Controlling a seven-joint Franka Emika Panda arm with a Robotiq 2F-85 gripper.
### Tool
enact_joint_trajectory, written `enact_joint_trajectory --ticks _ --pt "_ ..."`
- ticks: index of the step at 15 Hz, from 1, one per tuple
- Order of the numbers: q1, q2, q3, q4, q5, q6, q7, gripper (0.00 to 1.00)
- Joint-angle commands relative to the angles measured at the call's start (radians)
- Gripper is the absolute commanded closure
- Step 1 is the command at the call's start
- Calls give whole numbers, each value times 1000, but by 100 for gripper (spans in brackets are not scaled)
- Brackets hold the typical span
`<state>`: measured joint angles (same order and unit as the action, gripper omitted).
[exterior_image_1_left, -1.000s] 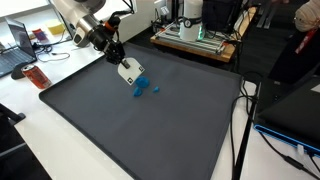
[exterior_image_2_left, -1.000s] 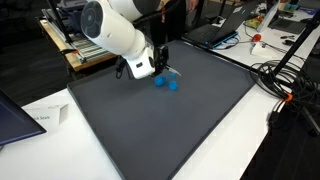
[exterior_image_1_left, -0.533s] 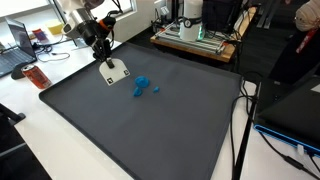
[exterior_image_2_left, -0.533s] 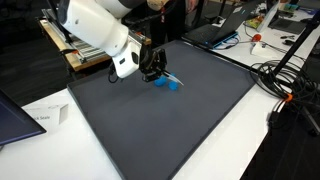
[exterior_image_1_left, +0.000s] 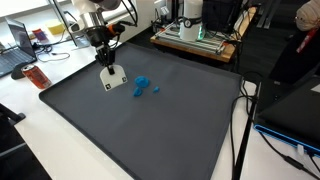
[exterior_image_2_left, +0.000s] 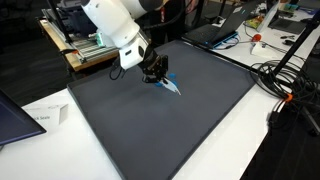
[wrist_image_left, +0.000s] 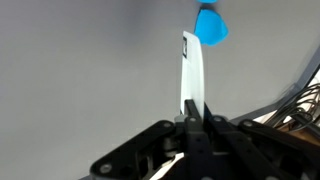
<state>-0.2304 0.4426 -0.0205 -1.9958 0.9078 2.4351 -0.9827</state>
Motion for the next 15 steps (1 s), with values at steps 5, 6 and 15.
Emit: enact_joint_trajectory --ticks 5,6,15 --pt "73 -176 -6 -234 -85 296 56 99" --pt "95 -193 -25 -260 -95 319 60 99" --pt "130 -333 -29 -460 -172 454 87 99"
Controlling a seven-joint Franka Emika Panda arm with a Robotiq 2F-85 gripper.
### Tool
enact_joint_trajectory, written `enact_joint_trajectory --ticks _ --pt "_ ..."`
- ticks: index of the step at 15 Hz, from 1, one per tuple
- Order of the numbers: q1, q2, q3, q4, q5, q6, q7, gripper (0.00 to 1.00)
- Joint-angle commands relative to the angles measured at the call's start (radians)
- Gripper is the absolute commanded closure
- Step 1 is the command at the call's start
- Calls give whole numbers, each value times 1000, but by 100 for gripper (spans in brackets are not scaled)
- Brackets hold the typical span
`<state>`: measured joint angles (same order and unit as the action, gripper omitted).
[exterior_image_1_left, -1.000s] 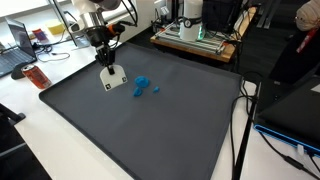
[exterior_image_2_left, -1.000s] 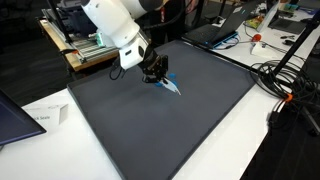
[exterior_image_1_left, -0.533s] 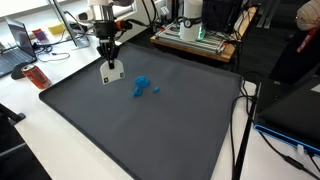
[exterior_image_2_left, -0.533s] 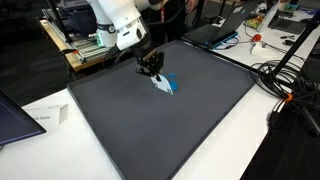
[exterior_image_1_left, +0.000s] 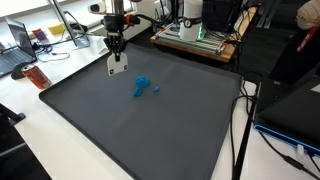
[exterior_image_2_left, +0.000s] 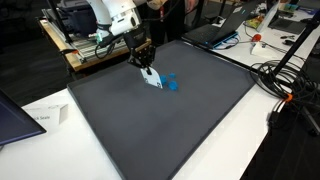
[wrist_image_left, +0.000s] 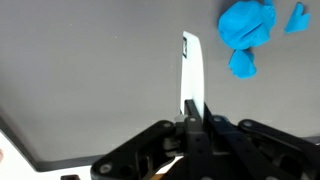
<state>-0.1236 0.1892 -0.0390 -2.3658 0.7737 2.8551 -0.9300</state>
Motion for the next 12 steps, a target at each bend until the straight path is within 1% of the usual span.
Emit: enact_joint_trajectory --ticks 1,5,7,9,12 --pt "27 -97 -8 -110 -42 45 37 99" --pt "48 -164 -2 -181 -61 75 68 99" --pt "60 -191 0 -211 -89 86 102 99" --pt "67 -210 0 -231 -155 67 169 99" --pt "71 -239 4 -254 -302 49 293 99"
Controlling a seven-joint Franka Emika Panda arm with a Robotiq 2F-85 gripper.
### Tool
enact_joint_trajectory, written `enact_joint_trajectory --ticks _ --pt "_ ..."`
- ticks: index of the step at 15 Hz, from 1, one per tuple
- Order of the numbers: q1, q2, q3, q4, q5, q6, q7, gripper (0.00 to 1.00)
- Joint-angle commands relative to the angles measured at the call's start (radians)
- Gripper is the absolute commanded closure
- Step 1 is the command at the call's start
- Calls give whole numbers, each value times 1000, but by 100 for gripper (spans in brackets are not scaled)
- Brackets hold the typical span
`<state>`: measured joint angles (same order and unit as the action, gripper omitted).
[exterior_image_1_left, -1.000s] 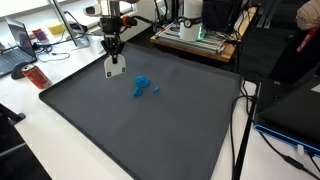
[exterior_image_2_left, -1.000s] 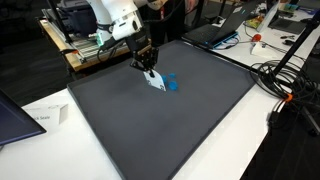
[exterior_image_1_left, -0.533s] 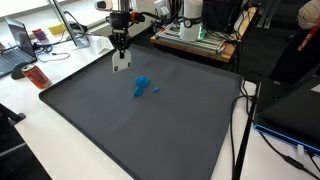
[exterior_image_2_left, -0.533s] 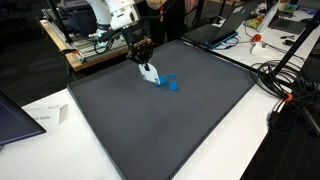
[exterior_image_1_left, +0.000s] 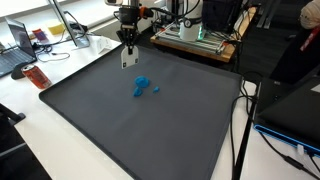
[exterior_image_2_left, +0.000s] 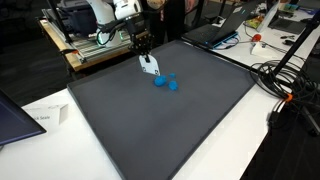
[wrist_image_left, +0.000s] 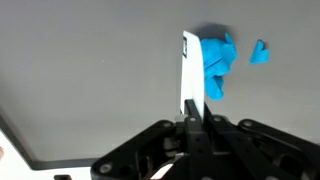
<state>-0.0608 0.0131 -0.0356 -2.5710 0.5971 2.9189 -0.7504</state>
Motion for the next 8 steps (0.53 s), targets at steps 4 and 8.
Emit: enact_joint_trajectory --ticks 4,8 --pt "10 -118 4 -25 -378 -154 317 99" --pt "33 -144 15 96 -476 -455 451 99"
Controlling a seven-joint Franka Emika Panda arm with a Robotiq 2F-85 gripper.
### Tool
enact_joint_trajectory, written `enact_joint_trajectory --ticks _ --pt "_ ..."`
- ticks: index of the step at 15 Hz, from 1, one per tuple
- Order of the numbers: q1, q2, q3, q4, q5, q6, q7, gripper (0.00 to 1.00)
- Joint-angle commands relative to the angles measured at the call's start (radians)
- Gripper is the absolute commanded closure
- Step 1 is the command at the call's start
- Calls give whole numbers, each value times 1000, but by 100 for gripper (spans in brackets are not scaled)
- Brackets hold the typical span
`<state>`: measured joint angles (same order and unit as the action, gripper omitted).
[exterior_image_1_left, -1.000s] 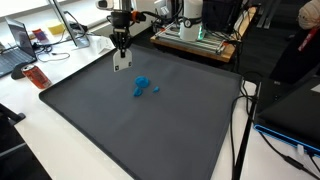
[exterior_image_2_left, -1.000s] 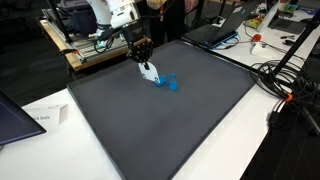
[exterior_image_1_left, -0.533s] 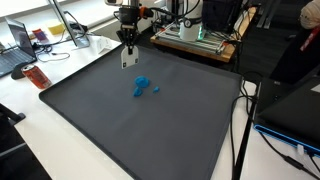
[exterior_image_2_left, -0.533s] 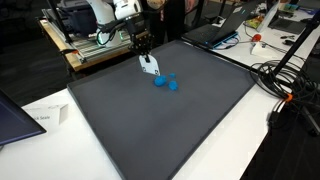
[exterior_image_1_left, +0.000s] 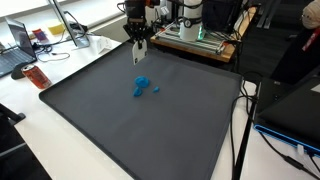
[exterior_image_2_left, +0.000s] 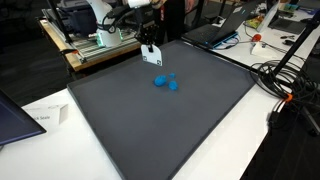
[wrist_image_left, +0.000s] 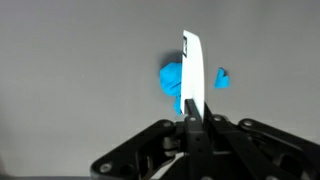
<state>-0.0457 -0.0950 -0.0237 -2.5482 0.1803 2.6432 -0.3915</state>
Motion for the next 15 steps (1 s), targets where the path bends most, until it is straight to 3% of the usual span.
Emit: enact_joint_trajectory --ticks 1,3,4,11,15 --pt "27 -30 5 110 -55 -240 109 99" --pt "55 -18 2 167 16 -293 66 99" --pt "43 -26 -3 118 -19 -239 79 96" --pt "57 -19 1 157 -12 -273 78 99" --pt "56 29 14 146 -43 -158 147 99"
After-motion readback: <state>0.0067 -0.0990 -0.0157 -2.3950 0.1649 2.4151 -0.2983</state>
